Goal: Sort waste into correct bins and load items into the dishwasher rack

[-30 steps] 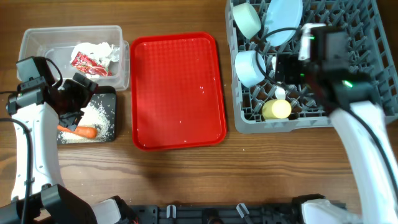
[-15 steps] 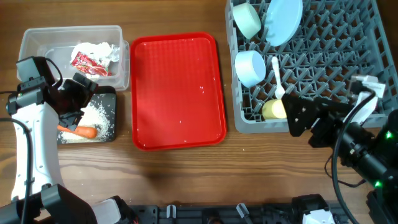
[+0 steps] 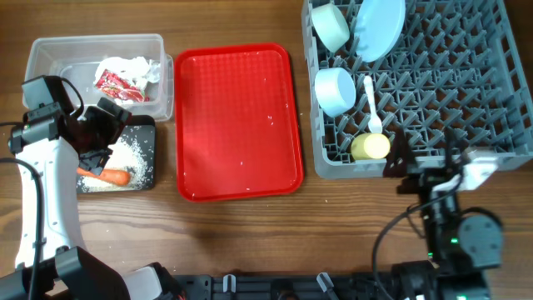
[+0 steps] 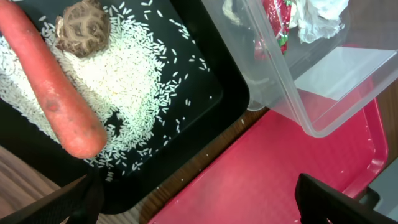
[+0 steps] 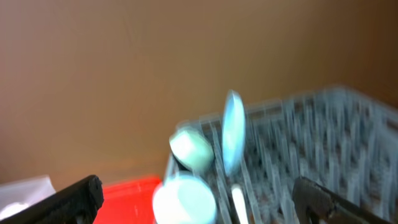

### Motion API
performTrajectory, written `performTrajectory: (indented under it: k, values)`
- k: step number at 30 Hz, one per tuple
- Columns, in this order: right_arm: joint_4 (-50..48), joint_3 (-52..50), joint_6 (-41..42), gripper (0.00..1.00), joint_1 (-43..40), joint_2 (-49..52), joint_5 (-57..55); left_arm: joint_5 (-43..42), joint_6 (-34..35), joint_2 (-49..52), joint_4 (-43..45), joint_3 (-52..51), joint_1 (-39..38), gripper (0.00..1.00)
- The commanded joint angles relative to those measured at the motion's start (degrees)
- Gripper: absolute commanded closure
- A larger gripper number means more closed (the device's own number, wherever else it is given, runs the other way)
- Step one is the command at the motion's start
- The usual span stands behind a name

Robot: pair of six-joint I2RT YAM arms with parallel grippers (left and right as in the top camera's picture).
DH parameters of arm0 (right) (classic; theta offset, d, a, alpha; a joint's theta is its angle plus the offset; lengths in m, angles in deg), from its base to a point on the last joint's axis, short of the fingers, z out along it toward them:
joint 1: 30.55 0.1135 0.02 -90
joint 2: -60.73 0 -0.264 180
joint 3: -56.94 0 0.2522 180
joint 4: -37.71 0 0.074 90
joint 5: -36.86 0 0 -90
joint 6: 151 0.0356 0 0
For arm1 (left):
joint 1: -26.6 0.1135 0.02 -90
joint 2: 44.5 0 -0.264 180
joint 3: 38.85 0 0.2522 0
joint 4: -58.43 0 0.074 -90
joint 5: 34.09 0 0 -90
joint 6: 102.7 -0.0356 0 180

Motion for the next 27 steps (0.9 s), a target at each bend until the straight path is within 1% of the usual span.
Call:
performTrajectory:
  k: [1, 4, 5, 7, 9, 13, 27]
  values:
    - [-6.67, -11.32, 1.90, 0.00, -0.28, -7.87, 1.46, -0.52, 0.13, -0.35, 0.15, 0.04, 0.26, 0.00]
    - [-7.41, -17.77, 1.44, 0.00, -0.28, -13.94, 1.97, -0.52, 0.13, -0.35, 0.15, 0.04, 0.26, 0.00]
    - [-7.43, -19.10, -0.26, 0.00, -0.28, -15.10, 3.28, -0.52, 0.13, -0.35, 0.15, 0.04, 0.26, 0.00]
    - [-9.20, -21.62, -4.76, 0.00, -0.28, -15.37, 6.40, -0.50, 0.13, -0.35, 0.15, 0.04, 0.26, 0.00]
    - [-10.95, -23.74, -4.66, 0.00, -0.28, -15.37, 6.32, -0.52, 0.13, -0.35, 0.15, 0.04, 0.26, 0.00]
    - [-8.09, -23.61, -4.00, 0.00, -0.28, -15.37, 6.16, -0.52, 0.13, -0.35, 0.15, 0.04, 0.26, 0.00]
    - [-8.00, -23.58, -4.00, 0.00, -0.28, -15.26, 6.19, -0.50, 0.13, -0.35, 0.15, 0.04, 0.26, 0.00]
